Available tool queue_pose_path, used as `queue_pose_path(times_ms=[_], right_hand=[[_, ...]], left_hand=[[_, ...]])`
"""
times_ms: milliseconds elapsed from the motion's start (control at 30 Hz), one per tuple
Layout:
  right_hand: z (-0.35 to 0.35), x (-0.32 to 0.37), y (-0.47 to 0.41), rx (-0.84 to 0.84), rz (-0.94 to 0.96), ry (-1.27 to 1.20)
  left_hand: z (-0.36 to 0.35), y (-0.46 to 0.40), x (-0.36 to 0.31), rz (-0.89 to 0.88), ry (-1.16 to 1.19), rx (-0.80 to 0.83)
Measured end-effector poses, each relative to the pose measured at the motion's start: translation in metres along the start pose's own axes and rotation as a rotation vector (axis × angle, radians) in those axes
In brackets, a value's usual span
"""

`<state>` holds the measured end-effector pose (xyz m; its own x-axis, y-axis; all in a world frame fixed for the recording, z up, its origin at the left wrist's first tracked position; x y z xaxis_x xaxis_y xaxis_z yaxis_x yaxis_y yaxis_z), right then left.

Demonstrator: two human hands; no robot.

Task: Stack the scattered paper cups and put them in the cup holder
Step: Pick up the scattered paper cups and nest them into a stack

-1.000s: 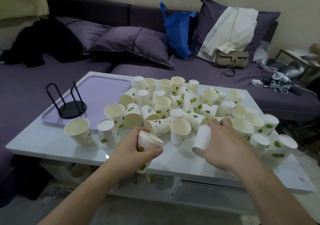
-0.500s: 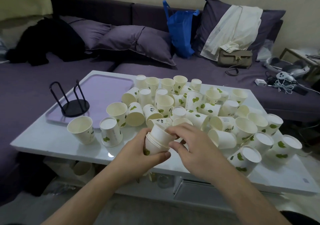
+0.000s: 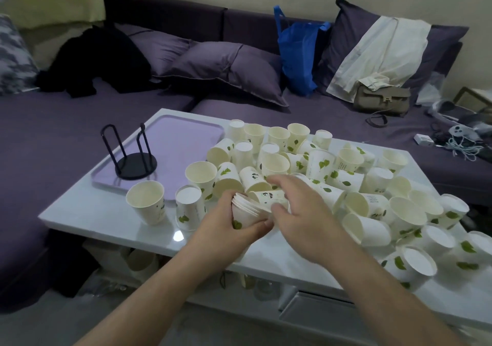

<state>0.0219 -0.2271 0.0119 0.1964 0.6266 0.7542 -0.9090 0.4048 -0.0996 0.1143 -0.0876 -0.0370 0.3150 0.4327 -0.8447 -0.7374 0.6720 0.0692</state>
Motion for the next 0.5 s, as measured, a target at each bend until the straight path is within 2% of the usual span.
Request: queue_pose_path(times_ms=[133,300,500], right_hand=[[-0.012,0.006,-0.087,-0.102,-0.002,0.228],[-0.038,0.001,-0.189,-0.050,0.079,0.664],[-0.054,-0.017,-0.236,0.055,-0.088,0.717]], left_hand=[[0.003,-0.009,0.005,0.068,0.058,-0.024],[0.006,-0.016,0.009,0.080,0.093,-0.010],[0.008,-0.026,0.011,0.079,0.143,-0.018]])
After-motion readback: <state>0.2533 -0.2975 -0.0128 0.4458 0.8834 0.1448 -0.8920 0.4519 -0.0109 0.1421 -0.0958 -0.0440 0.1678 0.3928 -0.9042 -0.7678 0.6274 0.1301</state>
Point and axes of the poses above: each hand's wrist, its own y-axis away from the middle knuckle, its own z-axis out of the back of the hand, x = y × z, the point moved 5 cm from there along -y, towards the middle knuckle, and after that the axes turned 10 degrees about -y, right-handed, at the moved point
